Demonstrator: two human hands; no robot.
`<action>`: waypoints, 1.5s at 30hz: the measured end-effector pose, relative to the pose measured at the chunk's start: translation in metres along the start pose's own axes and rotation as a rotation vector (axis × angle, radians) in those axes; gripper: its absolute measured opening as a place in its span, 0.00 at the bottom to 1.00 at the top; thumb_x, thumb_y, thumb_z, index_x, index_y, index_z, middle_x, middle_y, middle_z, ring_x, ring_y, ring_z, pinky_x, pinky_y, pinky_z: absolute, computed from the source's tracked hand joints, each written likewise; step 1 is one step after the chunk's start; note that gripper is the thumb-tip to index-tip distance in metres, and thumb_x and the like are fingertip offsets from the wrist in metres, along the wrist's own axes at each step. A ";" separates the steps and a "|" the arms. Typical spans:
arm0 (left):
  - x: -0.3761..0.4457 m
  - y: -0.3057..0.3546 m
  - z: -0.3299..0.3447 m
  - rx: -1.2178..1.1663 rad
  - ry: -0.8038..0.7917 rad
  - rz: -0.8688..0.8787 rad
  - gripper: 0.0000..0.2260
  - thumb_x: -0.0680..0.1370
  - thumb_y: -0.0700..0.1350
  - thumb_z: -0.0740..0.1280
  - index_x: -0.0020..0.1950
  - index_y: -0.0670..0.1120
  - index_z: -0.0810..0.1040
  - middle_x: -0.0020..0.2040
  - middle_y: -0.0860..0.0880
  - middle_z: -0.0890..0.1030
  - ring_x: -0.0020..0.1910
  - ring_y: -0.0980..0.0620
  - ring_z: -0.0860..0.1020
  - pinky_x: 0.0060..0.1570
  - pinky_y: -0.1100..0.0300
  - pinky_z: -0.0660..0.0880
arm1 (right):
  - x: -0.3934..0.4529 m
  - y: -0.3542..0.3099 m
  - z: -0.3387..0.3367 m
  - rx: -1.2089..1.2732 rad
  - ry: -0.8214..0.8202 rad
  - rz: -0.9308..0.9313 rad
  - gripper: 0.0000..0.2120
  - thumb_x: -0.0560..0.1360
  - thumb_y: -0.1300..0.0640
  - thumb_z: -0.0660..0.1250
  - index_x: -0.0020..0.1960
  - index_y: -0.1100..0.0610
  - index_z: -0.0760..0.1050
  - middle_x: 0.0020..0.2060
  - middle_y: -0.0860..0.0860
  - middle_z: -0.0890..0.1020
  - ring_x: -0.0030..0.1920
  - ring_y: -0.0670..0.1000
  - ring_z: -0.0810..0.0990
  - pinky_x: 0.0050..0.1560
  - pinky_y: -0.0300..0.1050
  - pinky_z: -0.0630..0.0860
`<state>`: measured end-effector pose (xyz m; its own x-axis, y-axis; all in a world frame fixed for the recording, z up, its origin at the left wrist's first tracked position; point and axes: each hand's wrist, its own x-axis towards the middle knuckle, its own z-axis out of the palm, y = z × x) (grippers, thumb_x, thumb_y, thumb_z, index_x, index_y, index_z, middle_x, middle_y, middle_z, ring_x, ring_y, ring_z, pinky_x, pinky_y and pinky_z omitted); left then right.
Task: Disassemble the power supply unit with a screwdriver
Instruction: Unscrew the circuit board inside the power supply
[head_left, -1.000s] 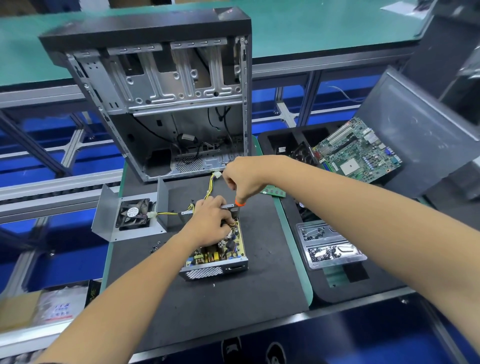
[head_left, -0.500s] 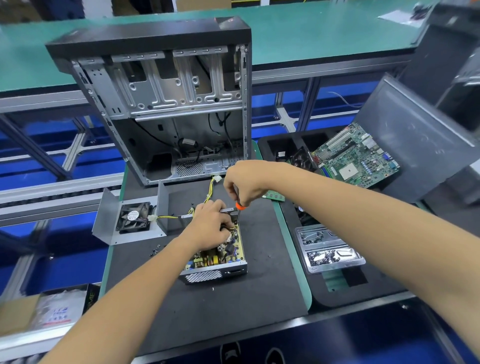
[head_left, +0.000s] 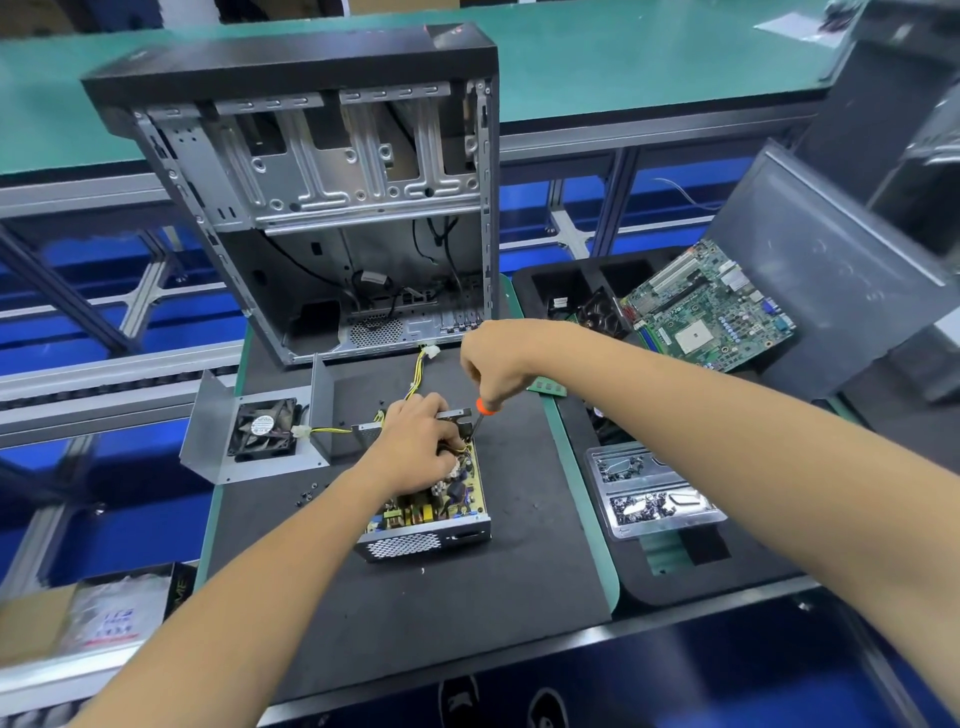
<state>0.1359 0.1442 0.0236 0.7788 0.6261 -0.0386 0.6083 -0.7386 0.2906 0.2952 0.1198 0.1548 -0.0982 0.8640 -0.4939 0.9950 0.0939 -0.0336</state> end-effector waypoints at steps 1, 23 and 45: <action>0.000 0.000 0.000 0.005 0.000 0.000 0.10 0.72 0.45 0.66 0.50 0.53 0.84 0.52 0.50 0.71 0.52 0.49 0.67 0.51 0.60 0.53 | 0.000 0.001 0.002 0.009 -0.003 0.006 0.09 0.68 0.55 0.72 0.35 0.58 0.74 0.29 0.52 0.73 0.33 0.53 0.69 0.31 0.41 0.64; -0.001 -0.001 0.003 -0.102 0.052 -0.005 0.06 0.74 0.48 0.66 0.46 0.52 0.83 0.48 0.54 0.69 0.50 0.52 0.67 0.60 0.55 0.58 | -0.013 0.026 0.000 0.201 0.003 0.050 0.09 0.73 0.61 0.62 0.36 0.64 0.76 0.30 0.57 0.81 0.28 0.54 0.77 0.30 0.39 0.71; -0.007 0.000 -0.026 -0.294 0.291 -0.048 0.08 0.77 0.45 0.67 0.41 0.45 0.82 0.42 0.52 0.78 0.44 0.53 0.73 0.48 0.59 0.69 | -0.020 0.074 -0.043 0.593 -0.010 -0.123 0.06 0.75 0.59 0.66 0.44 0.59 0.82 0.34 0.53 0.83 0.28 0.50 0.75 0.26 0.39 0.69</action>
<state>0.1262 0.1465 0.0485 0.6490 0.7339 0.2003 0.5404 -0.6301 0.5577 0.3702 0.1312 0.1995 -0.2162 0.8592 -0.4637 0.8168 -0.1011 -0.5680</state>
